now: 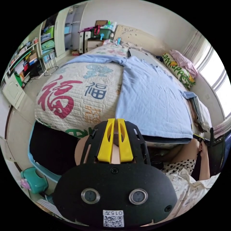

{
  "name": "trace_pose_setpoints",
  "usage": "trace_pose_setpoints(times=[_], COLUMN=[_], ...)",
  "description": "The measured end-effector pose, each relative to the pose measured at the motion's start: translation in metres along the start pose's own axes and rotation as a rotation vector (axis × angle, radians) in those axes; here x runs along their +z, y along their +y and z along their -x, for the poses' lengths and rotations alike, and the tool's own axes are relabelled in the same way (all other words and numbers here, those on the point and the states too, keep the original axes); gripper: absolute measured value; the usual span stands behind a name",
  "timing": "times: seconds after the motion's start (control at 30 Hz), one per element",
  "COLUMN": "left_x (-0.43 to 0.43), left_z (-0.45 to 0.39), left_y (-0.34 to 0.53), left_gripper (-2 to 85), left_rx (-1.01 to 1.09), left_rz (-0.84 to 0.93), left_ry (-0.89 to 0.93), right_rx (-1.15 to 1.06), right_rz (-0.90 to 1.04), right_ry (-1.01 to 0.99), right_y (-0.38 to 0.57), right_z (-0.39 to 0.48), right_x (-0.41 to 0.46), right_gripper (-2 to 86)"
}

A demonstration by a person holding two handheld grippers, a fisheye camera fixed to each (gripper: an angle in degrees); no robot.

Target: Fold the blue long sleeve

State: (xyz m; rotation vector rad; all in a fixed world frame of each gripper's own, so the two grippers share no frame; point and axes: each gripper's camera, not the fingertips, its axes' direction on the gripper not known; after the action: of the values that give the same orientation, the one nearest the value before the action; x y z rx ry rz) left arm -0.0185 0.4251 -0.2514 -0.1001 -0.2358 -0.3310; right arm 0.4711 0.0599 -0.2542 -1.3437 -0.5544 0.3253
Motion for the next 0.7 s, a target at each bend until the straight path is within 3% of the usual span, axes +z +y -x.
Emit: trace_pose_setpoints(times=[0.2, 0.37, 0.6, 0.7], left_x=[-0.102, -0.121, -0.009, 0.038], left_z=[-0.037, -0.152, -0.331, -0.409], left_y=[-0.002, -0.037, -0.100, -0.130], left_gripper=[-0.4, 1.1, 7.5, 8.4], left_rx=[0.064, 0.310, 0.560, 0.648], left_rz=[-0.263, -0.437, -0.236, -0.138], left_ry=[-0.034, 0.076, 0.284, 0.350], right_rx=[0.007, 0.020, 0.010, 0.017], right_rz=[0.023, 0.032, 0.026, -0.063], right_ry=[-0.021, -0.028, -0.089, -0.051], right_y=[-0.004, -0.007, -0.004, 0.007], right_z=[0.005, 0.009, 0.008, 0.012], right_x=[-0.006, -0.014, -0.037, -0.064], right_gripper=[0.9, 1.1, 1.5, 1.6])
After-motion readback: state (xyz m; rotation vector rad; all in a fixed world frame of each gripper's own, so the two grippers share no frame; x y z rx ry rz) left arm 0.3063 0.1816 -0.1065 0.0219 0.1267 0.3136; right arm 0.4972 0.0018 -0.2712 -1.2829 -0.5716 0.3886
